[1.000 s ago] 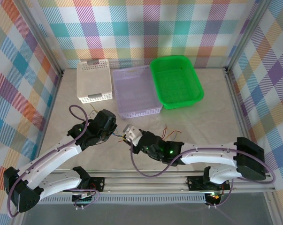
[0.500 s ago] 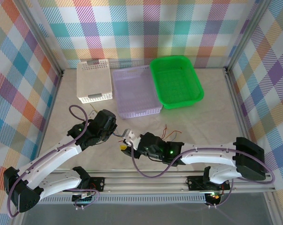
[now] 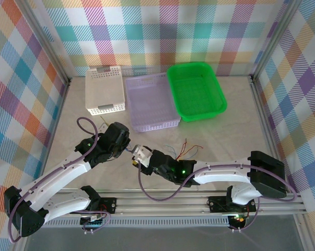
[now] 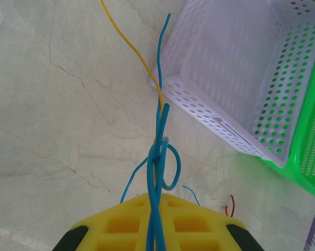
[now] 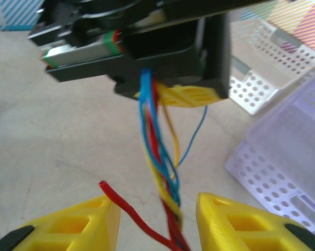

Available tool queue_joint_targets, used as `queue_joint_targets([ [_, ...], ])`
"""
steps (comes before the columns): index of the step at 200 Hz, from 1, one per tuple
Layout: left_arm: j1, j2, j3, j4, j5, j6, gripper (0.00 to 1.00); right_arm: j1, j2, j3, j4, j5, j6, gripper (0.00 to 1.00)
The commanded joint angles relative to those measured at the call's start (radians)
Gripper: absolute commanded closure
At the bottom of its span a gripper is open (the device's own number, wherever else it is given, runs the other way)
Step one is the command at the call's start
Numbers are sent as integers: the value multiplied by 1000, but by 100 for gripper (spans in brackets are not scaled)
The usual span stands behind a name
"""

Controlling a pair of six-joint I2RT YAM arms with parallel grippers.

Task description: Untangle the cables

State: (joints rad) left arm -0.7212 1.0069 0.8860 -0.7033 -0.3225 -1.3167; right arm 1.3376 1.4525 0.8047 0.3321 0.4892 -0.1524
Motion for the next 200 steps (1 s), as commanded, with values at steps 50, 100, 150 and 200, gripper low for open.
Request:
queue_joint_targets([
  [50, 11, -5, -6, 17, -11, 3, 100, 6, 36, 37, 77, 70, -40, 70],
  [100, 11, -8, -13, 18, -15, 8, 100, 4, 15, 21, 92, 83, -42, 96],
  [150, 12, -9, -33, 28, -14, 8, 100, -33, -76, -23, 94, 58, 8, 100],
  [200, 12, -6, -38, 22, -21, 16, 100, -110, -222, -94, 57, -75, 138, 100],
])
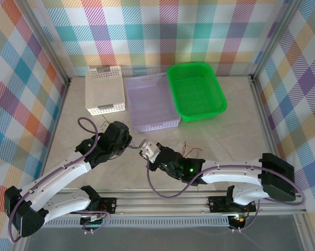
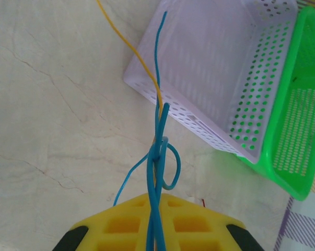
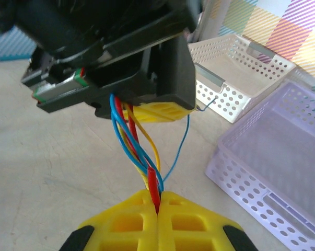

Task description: Untangle the cables

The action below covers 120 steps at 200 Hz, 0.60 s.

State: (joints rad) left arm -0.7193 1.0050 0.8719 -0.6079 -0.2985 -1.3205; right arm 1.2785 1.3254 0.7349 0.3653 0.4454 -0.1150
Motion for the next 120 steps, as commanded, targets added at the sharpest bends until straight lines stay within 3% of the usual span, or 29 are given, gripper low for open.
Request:
queue_joint_targets([
  [1, 11, -4, -24, -74, -45, 20, 100, -53, -96, -24, 22, -33, 102, 100],
  [49, 11, 5, -20, -78, -46, 33, 100, -118, -199, -79, -13, -149, 161, 100],
  [85, 11, 19, -22, -69, -36, 57, 100, -155, -271, -108, 0, -106, 198, 100],
  [120, 11, 27, -25, -108, -67, 132, 100, -286, -428, -95, -138, -61, 255, 100],
])
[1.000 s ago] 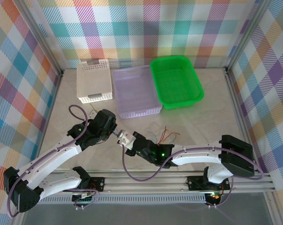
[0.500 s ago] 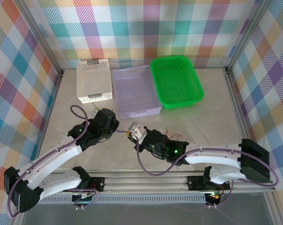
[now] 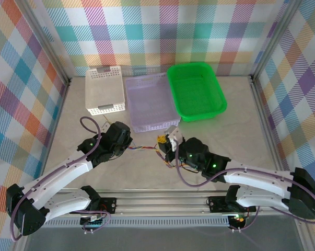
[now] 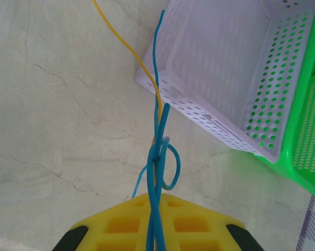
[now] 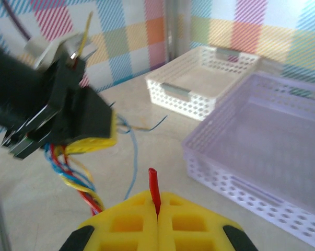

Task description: Untangle the cables

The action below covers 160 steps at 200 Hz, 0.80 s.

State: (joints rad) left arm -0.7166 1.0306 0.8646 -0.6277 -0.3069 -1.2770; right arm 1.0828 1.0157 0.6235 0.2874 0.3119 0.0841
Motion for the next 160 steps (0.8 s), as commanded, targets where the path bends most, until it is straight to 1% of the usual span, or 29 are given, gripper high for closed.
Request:
queue_joint_targets([
  [1, 9, 1, -18, -89, -60, 91, 100, -95, -123, 17, -65, 73, 57, 100],
  [40, 11, 5, -26, -115, -94, 199, 100, -264, -226, 83, -259, 73, 81, 100],
  [65, 14, 14, -12, -162, -139, 268, 100, -350, -255, 131, -355, 104, 102, 100],
  [90, 30, -2, -9, -197, -181, 335, 100, -409, -276, 169, -432, 146, 117, 100],
  [125, 96, -46, -7, -250, -226, 432, 100, -466, -316, 207, -512, 255, 126, 100],
  [160, 206, -80, -16, -255, -207, 508, 100, -507, -332, 245, -562, 322, 105, 100],
])
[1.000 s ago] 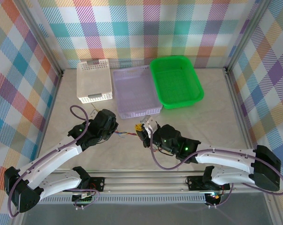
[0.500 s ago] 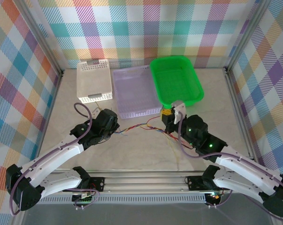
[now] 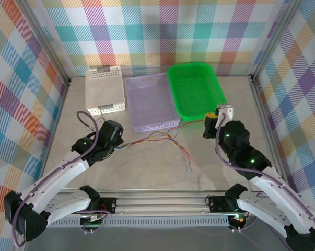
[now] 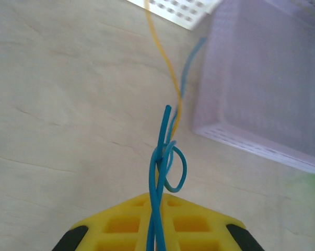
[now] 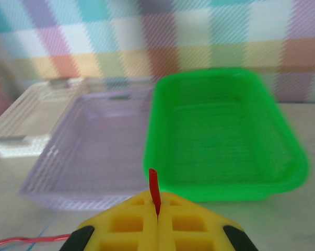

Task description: Untangle the cables

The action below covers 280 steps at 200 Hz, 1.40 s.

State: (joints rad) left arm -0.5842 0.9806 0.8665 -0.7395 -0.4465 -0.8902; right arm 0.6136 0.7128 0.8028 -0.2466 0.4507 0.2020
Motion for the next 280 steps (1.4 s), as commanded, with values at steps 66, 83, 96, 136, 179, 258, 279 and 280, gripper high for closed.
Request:
queue_joint_targets([
  [66, 255, -55, 9, -149, 30, 160, 100, -92, -71, 159, -119, 280, -46, 100],
  [83, 271, -65, 18, -148, 52, 163, 100, -92, -70, 187, -139, 265, -48, 100],
  [96, 273, -64, 35, -151, 57, 166, 100, -92, -68, 196, -133, 173, -48, 100],
  [136, 277, -28, 121, -147, 97, 213, 100, -92, 11, 264, -112, -40, -34, 100],
  [179, 277, 40, 292, -158, 105, 354, 100, -92, 167, 438, -98, -165, -64, 100],
  [258, 277, -69, 222, 136, 61, 504, 100, -91, 509, 782, -147, -312, -101, 100],
  [279, 282, -122, 142, 201, 101, 510, 100, -92, 580, 860, -139, -250, -168, 100],
  [280, 282, -124, 140, 201, 100, 510, 100, -92, 584, 864, -138, -247, -172, 100],
])
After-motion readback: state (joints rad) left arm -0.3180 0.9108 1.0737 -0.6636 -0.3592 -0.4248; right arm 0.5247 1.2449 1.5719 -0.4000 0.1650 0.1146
